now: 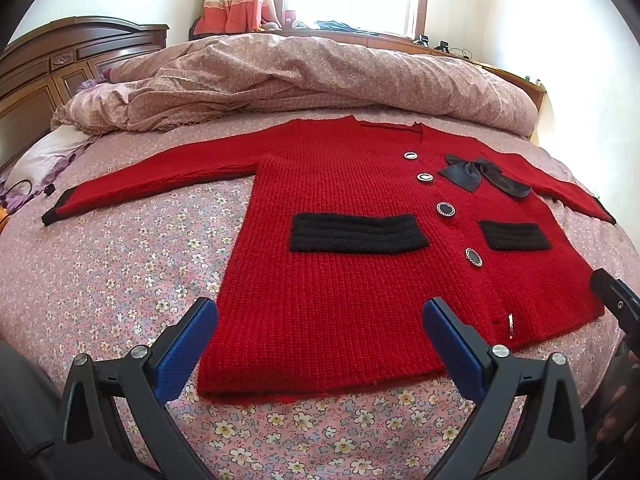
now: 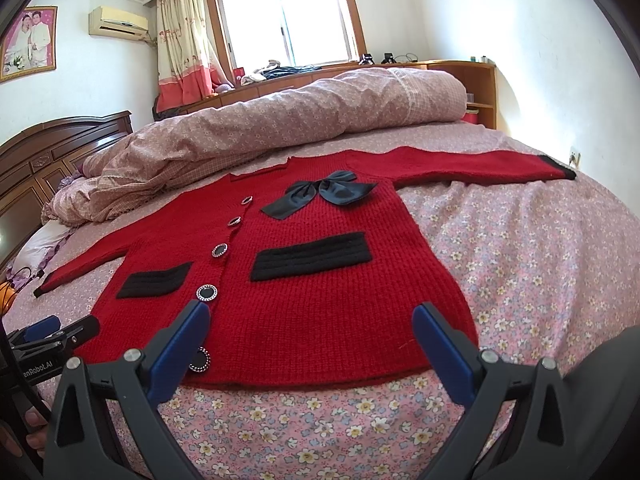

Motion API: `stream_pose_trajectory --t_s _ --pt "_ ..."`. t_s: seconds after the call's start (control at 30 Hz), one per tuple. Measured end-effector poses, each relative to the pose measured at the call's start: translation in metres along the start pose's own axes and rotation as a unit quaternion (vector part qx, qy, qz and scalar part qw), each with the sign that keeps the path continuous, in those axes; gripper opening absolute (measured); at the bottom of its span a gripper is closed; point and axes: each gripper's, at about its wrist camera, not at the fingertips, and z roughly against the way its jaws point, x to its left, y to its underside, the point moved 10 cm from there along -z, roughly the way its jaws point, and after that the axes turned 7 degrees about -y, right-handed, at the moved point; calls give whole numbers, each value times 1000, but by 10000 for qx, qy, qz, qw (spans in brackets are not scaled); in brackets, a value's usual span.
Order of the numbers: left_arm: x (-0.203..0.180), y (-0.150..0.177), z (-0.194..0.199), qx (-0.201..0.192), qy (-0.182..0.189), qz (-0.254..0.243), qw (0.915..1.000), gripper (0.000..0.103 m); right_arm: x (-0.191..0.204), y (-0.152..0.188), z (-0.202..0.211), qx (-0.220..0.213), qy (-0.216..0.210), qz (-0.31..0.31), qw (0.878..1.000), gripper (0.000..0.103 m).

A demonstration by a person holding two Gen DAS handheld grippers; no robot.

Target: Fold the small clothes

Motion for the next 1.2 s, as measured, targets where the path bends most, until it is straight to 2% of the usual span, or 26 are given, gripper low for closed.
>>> stream_pose_trajectory --t_s 1.2 --pt "-4 2 -6 54 10 27 10000 99 -1 1 -1 37 6 -16 10000 103"
